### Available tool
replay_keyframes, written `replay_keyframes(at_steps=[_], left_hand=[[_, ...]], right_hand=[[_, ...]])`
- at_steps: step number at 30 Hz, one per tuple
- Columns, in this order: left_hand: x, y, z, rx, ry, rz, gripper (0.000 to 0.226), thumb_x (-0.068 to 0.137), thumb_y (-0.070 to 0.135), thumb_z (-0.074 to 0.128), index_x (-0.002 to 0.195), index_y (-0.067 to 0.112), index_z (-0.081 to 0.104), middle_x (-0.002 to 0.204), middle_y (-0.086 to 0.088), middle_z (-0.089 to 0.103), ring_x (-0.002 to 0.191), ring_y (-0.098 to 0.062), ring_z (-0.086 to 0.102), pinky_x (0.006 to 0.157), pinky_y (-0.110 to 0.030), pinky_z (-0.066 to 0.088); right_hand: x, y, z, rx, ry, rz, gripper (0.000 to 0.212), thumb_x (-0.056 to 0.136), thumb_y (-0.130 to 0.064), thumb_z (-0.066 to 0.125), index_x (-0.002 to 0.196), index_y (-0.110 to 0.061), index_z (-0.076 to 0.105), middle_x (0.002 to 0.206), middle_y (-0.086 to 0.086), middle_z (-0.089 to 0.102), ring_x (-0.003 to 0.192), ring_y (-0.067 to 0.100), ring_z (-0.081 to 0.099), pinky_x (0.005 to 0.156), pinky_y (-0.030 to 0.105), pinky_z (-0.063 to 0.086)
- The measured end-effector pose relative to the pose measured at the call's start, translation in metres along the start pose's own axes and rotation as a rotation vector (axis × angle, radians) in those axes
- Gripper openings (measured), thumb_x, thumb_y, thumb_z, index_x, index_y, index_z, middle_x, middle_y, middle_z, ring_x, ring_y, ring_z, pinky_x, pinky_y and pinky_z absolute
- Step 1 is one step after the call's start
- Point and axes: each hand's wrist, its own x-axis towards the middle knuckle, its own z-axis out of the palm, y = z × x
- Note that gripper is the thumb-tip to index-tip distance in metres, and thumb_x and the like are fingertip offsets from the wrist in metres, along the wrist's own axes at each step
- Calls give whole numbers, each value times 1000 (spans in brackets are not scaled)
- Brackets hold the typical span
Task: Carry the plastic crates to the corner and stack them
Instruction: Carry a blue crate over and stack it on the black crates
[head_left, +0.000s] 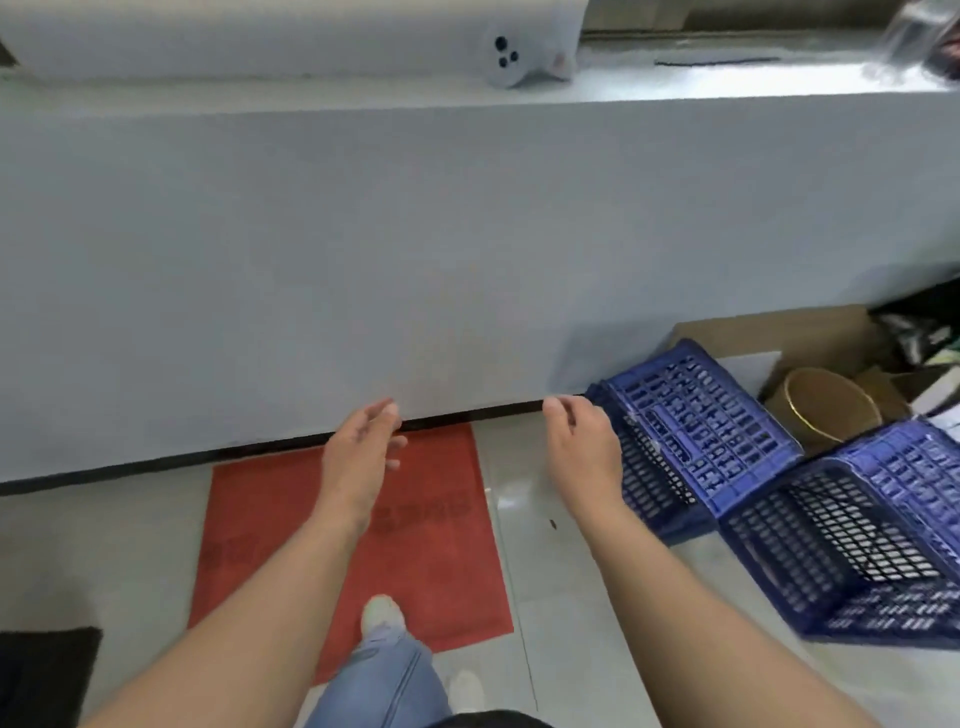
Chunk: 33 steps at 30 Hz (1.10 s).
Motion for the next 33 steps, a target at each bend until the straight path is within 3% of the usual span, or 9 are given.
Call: replay_keyframes(at_steps=[6, 14, 17, 21, 27, 33], left_hand=[[22, 0, 70, 60, -140, -12, 21, 95, 27, 53, 114, 20, 59, 95, 3, 63, 81, -13, 62, 64, -25, 47], [69, 5, 138, 67, -263, -64, 18, 94, 29, 54, 111, 27, 58, 107, 0, 66, 89, -16, 64, 70, -28, 49], [90, 3, 156, 94, -286, -76, 19, 94, 28, 54, 113, 30, 57, 111, -2, 66, 89, -15, 64, 73, -28, 49], [105, -8, 183, 140, -287, -106, 25, 94, 28, 53, 119, 28, 57, 116, -5, 65, 92, -15, 63, 73, -27, 49], [92, -38, 229, 175, -246, -151, 19, 94, 26, 54, 112, 31, 58, 114, -6, 66, 91, -17, 65, 74, -29, 50], [68, -91, 269, 171, -153, -198, 21, 95, 23, 53, 115, 28, 58, 112, -8, 67, 91, -20, 64, 71, -28, 51]], right_hand=[[29, 39, -36, 35, 131, 150, 36, 95, -39, 40, 118, -18, 59, 116, 4, 57, 93, 12, 46, 80, 31, 36], [91, 64, -61, 17, 198, 281, 37, 94, -41, 44, 120, -20, 58, 119, 4, 58, 94, 13, 50, 83, 34, 43], [115, 71, -65, 15, 218, 308, 37, 94, -40, 45, 121, -19, 58, 121, 3, 58, 93, 11, 49, 80, 31, 39], [139, 91, -71, 14, 214, 324, 38, 93, -40, 46, 122, -18, 58, 122, 3, 58, 95, 11, 49, 80, 31, 38], [169, 140, -92, 3, 179, 347, 39, 93, -40, 48, 124, -19, 57, 118, 2, 59, 92, 12, 50, 80, 31, 38], [201, 203, -107, -45, 63, 334, 42, 93, -43, 46, 129, -22, 53, 119, 1, 59, 96, 14, 54, 88, 40, 46]])
